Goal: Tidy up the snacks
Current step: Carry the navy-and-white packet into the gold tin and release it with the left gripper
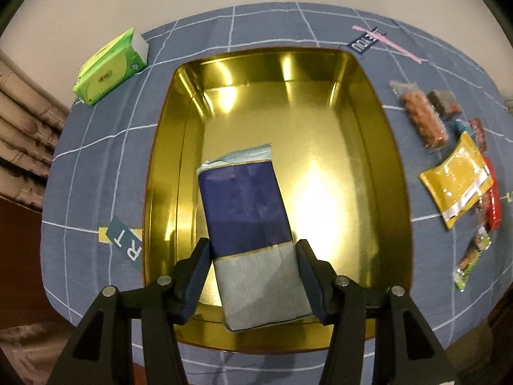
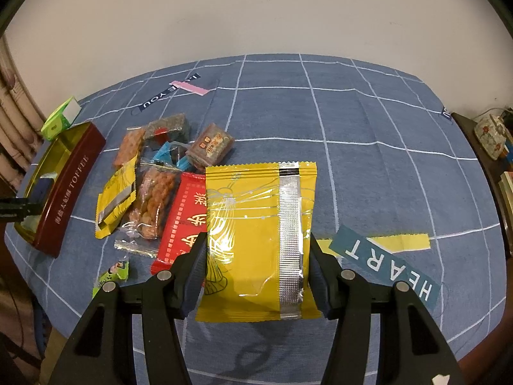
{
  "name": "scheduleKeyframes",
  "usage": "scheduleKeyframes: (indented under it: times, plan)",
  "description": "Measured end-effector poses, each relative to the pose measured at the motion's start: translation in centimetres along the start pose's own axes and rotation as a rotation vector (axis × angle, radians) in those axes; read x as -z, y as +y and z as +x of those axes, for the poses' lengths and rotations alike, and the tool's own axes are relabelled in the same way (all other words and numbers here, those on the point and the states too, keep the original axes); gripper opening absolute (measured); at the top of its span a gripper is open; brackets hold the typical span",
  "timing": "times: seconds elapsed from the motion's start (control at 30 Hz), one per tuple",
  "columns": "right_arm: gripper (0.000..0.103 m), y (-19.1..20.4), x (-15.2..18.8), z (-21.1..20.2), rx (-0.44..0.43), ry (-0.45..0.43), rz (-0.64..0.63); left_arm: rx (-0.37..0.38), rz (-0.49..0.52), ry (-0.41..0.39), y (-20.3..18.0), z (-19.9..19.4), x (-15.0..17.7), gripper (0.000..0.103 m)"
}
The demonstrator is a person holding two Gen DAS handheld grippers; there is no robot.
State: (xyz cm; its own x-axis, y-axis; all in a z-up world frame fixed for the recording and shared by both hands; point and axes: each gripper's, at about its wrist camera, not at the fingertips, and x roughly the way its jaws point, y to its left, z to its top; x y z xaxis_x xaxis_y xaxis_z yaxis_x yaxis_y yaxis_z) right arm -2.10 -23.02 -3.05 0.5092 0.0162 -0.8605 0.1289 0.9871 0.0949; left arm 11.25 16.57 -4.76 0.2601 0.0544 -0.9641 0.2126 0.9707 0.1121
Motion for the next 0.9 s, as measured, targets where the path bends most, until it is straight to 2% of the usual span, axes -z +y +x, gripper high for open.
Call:
scheduleKeyframes:
  times: [0.13, 0.27, 0.6, 0.67, 0.8, 0.9]
  plan:
    - [0.053, 0.4, -0.1, -0.1, 0.000, -0.002, 0.002, 0.001, 0.021, 0.013, 0.0, 0.8, 0.0, 0.055]
    - [0.053, 0.9, -0.3, -0.3, -0.002, -0.005, -0.006, -0.031, 0.037, 0.024, -0.2, 1.5, -0.1, 0.055]
    - [0.053, 2.1, -0.8, -0.7, -0.007, -0.013, -0.013, -0.047, 0.012, 0.036, 0.1, 1.9, 0.3, 0.055]
    - [0.053, 2.3, -0.9, -0.8, -0.011, -0.014, -0.014, -0.040, -0.011, 0.035, 0.4, 1.9, 0.3, 0.055]
    - [0.053, 3.1, -1.3, -1.2, -0.013, -0.024, -0.019, -0.008, -0.033, -0.004, 0.8, 1.1, 0.3, 0.062]
    - [0.053, 4.2, -1.8, -1.4, -0.015, -0.033, -0.034, 0.041, -0.044, -0.040, 0.9, -0.2, 0.4, 0.064]
